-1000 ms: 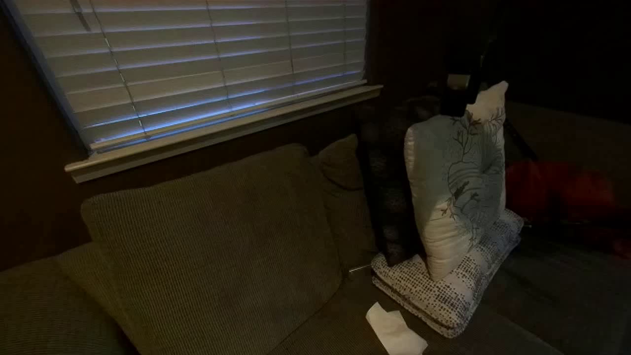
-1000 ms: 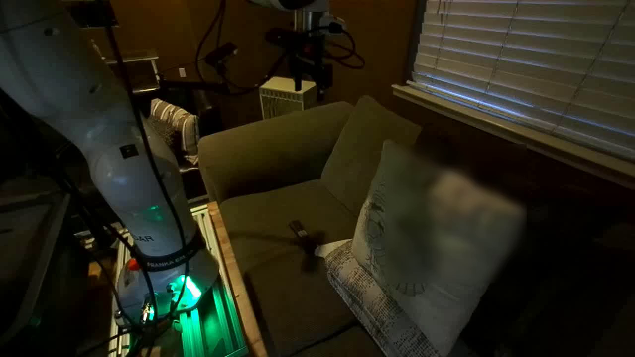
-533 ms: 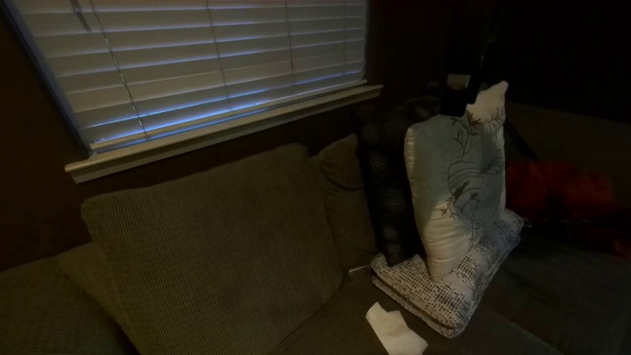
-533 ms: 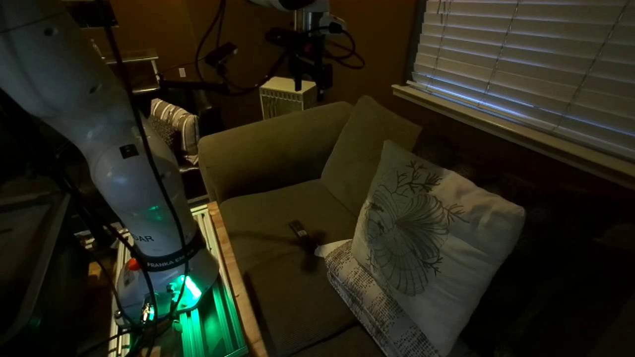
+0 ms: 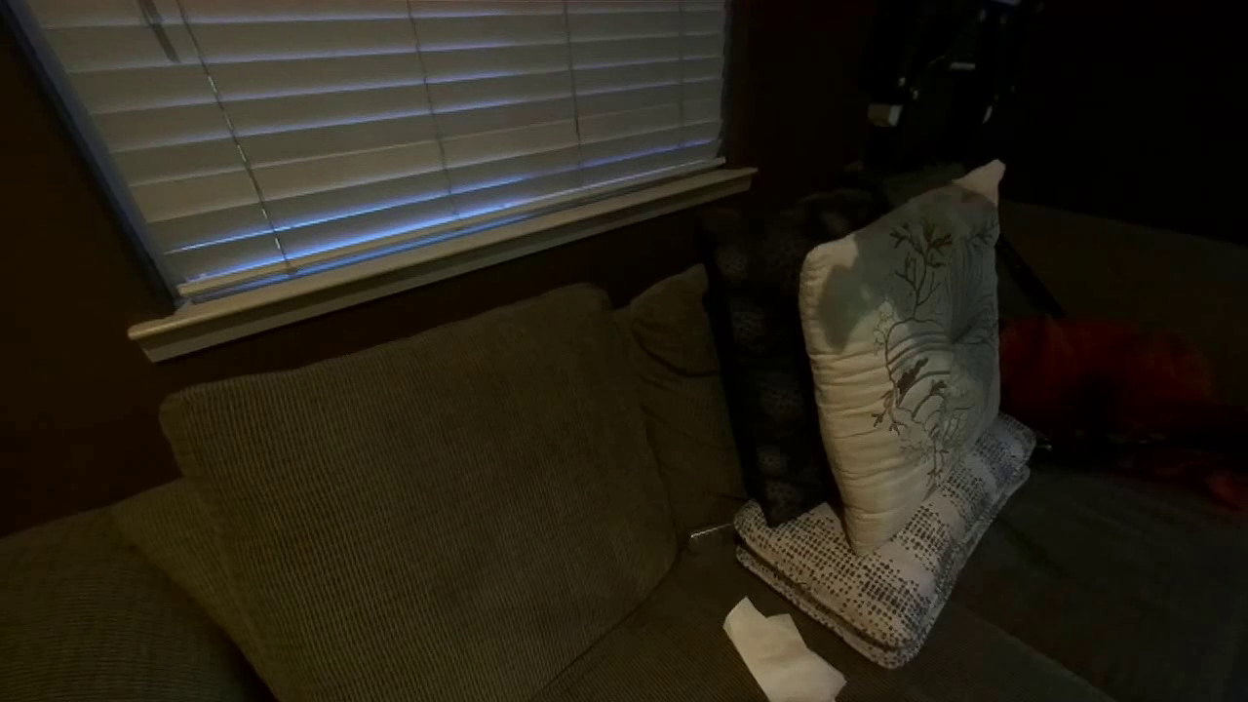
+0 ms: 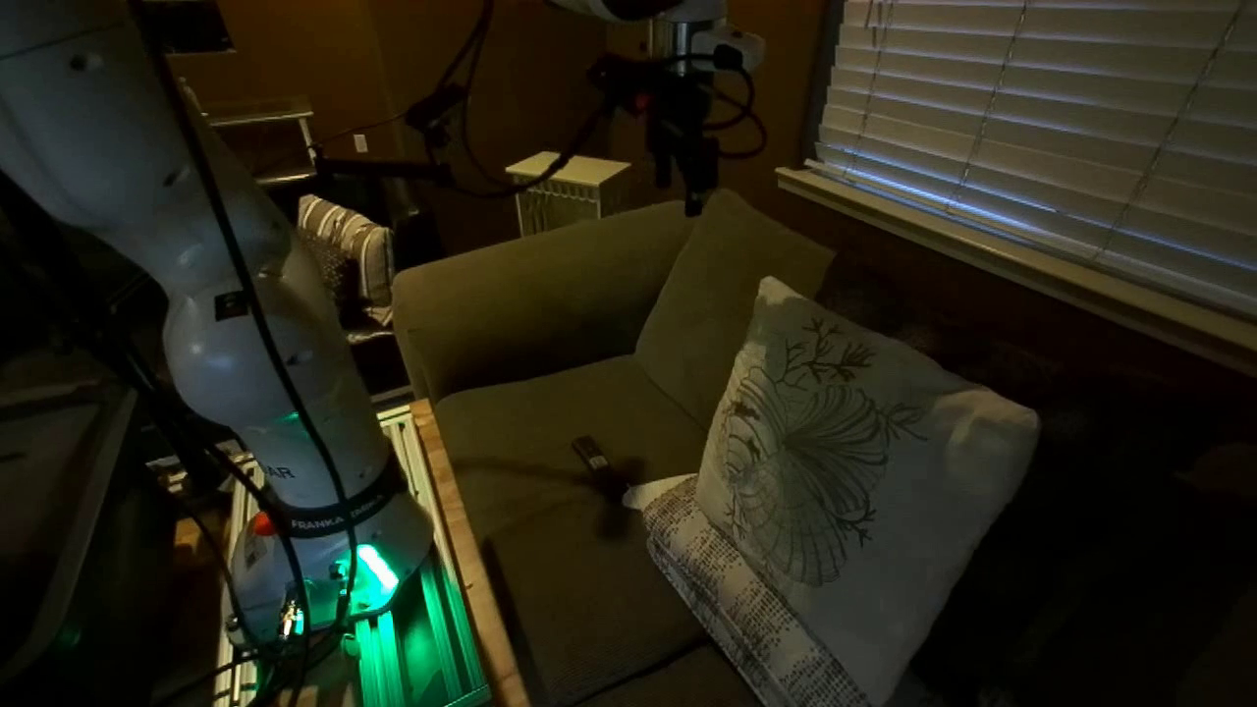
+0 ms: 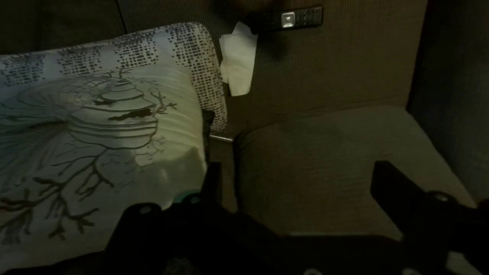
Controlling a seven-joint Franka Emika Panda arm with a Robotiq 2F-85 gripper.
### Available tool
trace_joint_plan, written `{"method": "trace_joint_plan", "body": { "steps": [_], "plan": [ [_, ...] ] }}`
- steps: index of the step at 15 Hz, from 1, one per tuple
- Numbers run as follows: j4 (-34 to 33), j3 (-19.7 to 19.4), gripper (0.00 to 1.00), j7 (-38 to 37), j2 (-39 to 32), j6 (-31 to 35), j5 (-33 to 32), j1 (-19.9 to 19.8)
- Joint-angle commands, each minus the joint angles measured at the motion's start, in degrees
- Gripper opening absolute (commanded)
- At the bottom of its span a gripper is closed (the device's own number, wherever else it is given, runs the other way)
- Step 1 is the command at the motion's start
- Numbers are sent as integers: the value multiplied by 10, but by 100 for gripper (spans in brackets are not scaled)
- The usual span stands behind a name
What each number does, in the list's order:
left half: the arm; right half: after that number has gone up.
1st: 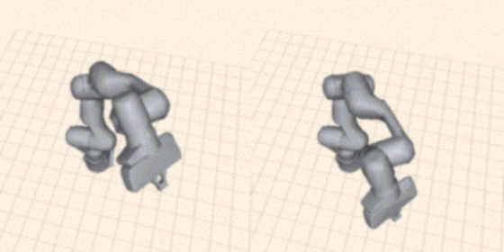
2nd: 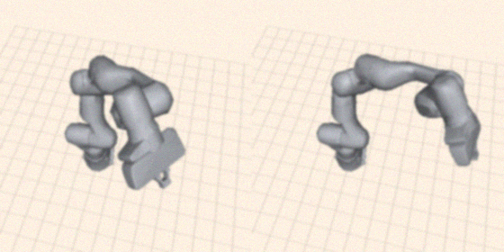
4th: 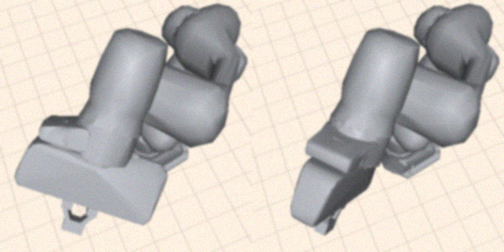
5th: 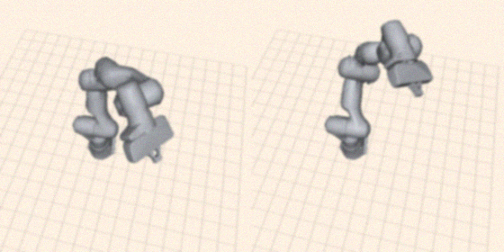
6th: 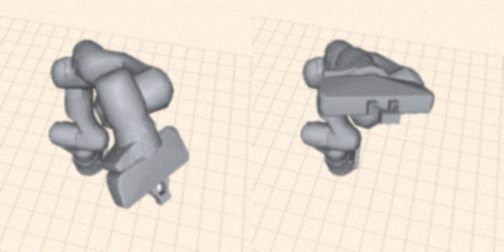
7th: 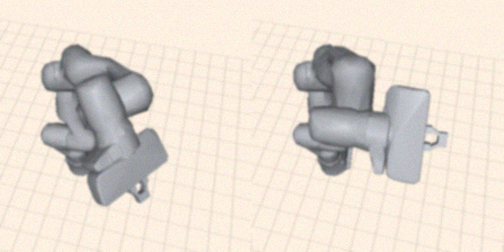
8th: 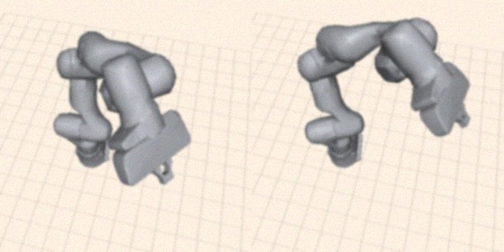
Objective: Move the black and white pillow to the left
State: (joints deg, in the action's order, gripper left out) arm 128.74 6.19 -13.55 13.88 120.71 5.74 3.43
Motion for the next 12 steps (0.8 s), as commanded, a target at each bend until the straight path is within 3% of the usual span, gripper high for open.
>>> {"method": "trace_joint_plan", "body": {
  "steps": [1, 7, 12],
  "plan": [
    [-10, -15, 100, -74, -8, 22, -38, -39],
    [-20, -27, 100, -226, -43, 72, -123, -100],
    [-41, -41, 100, -387, -88, 93, -193, -121]
  ]
}}
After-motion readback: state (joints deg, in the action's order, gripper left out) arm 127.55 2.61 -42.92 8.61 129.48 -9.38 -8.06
